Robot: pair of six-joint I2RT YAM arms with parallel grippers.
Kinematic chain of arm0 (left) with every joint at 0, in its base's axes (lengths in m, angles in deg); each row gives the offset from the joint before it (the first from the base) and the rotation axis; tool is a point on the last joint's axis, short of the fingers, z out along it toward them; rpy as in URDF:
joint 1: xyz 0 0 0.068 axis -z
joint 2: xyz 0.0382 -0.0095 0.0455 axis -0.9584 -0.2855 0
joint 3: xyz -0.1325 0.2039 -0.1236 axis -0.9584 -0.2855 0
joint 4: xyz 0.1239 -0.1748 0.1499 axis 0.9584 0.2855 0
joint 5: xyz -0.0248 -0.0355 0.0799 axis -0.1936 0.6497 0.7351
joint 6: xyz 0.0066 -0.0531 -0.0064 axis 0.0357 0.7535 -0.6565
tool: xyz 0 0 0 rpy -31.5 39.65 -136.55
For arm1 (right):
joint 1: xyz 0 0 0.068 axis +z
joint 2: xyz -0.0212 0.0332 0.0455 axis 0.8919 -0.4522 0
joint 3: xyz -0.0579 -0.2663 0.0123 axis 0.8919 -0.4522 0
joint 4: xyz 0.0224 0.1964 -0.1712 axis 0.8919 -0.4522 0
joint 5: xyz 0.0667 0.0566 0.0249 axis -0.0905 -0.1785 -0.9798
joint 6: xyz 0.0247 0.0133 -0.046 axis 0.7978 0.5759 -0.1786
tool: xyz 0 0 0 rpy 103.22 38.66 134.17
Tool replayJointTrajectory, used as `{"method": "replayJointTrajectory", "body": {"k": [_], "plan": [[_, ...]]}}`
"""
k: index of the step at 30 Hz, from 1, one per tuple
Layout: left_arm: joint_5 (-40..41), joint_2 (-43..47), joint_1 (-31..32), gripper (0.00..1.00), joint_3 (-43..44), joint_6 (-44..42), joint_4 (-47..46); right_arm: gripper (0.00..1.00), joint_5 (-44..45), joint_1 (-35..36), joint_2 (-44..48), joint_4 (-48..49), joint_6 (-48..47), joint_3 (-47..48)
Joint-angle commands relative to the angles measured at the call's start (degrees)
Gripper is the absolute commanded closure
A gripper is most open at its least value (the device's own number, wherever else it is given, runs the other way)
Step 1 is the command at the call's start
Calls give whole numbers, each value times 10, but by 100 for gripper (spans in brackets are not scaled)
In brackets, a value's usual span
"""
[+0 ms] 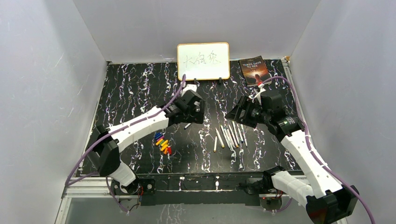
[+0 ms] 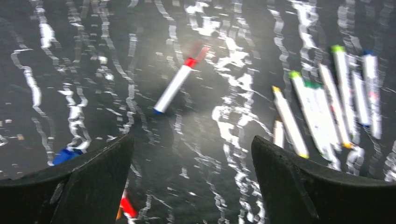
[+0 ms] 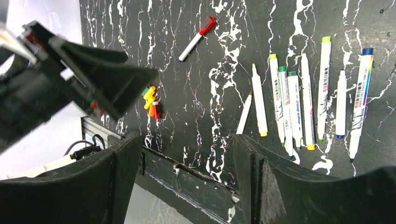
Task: Open the pen caps
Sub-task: Pick up the pen from the center of the board.
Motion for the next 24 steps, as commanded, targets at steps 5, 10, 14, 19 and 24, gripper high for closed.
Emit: {"method": "replayJointTrajectory", "body": {"k": [5,10,14,19,24], "plan": [[-39,-12,-81,2,-44,-115,-27,31,-11,0,16,28,5,-10],[-58,-31,-91,14,-58,-131,-47,31,-10,0,21,24,6,-10],[-68,-37,-93,20,-71,-133,-61,31,-10,0,23,24,8,-15],[-78,-51,-96,20,-81,-143,-92,32,-16,0,23,32,12,-22],[-77,-92,-100,28,-63,-155,-93,32,-16,0,24,31,13,-23]]}}
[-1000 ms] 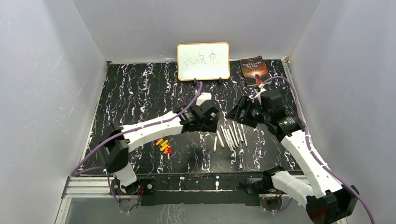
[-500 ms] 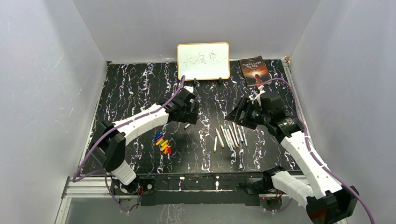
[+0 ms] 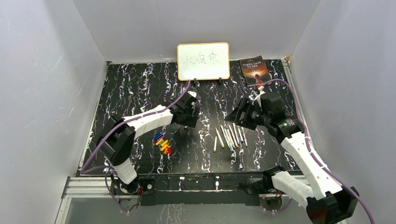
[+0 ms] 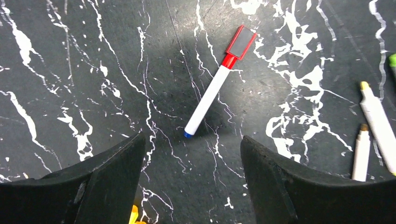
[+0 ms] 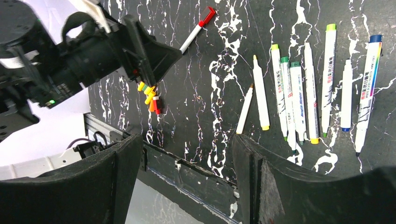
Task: Open the pen caps
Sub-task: Pick up the pen from the center of the board.
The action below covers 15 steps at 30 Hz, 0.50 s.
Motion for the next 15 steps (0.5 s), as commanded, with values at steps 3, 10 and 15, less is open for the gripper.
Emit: {"method": "replayJointTrajectory", "body": {"k": [3,10,15], "plan": [[-16,-40,-7,36,25,-24,-16,32,-6,0,14,29,1,-6],[-41,-93,-8,34,81,-37,-15,33,-6,0,15,33,1,-12],[-54,-122,-8,32,101,-45,-30,33,-6,0,12,35,1,-12]]}}
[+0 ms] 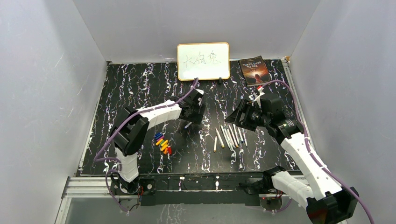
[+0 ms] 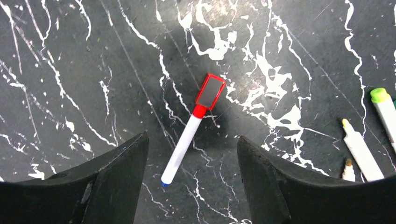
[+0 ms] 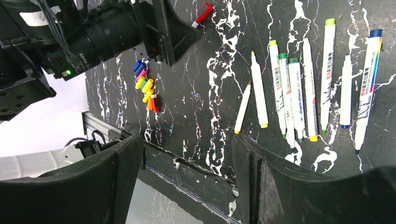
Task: Open the pen caps
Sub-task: Pick up the pen from the center of the board.
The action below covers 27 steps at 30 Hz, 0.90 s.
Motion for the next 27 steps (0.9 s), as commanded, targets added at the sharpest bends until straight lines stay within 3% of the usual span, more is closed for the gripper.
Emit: {"method": "replayJointTrajectory", "body": {"k": [1,7,10,14,16,21,23,24,27], "plan": [[-22,-21,-4,32,32,-16,-11,33,-4,0,9,35,0,-2],[-19,-74,-6,34,82,-36,-8,33,-2,0,5,35,-5,-3],[-38,-101,-14,48,117,-50,-1,33,-1,0,0,38,-8,-8],[-75,-110,-19,76,102,-44,6,33,3,-2,-12,40,-16,-6],[-88,-104,-19,80,87,-36,7,33,1,-2,-14,43,-18,-11],[-98,-93,-19,80,53,-19,-4,33,-2,-3,-18,47,-19,-15],[-99,-90,-19,74,48,-17,-2,33,-2,-3,-18,48,-19,-15],[-92,-88,-19,64,46,-13,1,33,-3,-3,-18,48,-19,-15],[-84,-83,-19,55,44,-10,8,33,-3,-3,-18,48,-19,-15]]}}
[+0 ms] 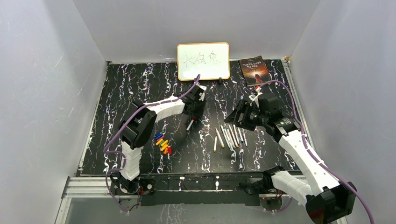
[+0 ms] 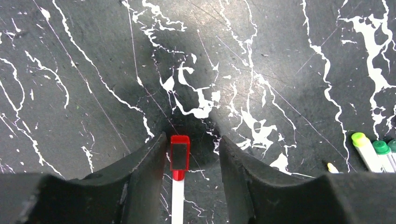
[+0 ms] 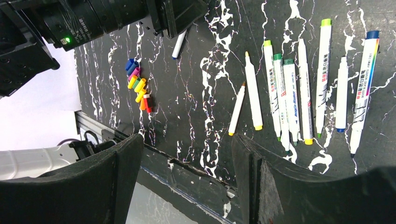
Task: Open the pen caps
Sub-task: Pick up the pen from the center of the board.
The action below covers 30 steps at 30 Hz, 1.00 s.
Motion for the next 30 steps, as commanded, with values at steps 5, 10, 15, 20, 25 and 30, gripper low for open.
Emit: {"method": "replayJointTrajectory", "body": {"k": [5,10,15,20,25,30], "plan": [[-18,14,6,62,-26,22,63,33,-4,-4,4,36,-8,-8],[-5,21,6,71,-34,33,75,33,-3,-4,6,35,-8,-10],[11,31,6,68,-40,41,84,33,-5,-4,9,36,-7,-14],[18,36,6,68,-45,44,88,33,-7,-4,12,38,-5,-19],[6,33,6,77,-47,45,82,33,-7,-4,14,39,-4,-23],[-10,24,6,85,-42,48,73,33,-8,-4,17,36,-5,-22]]}}
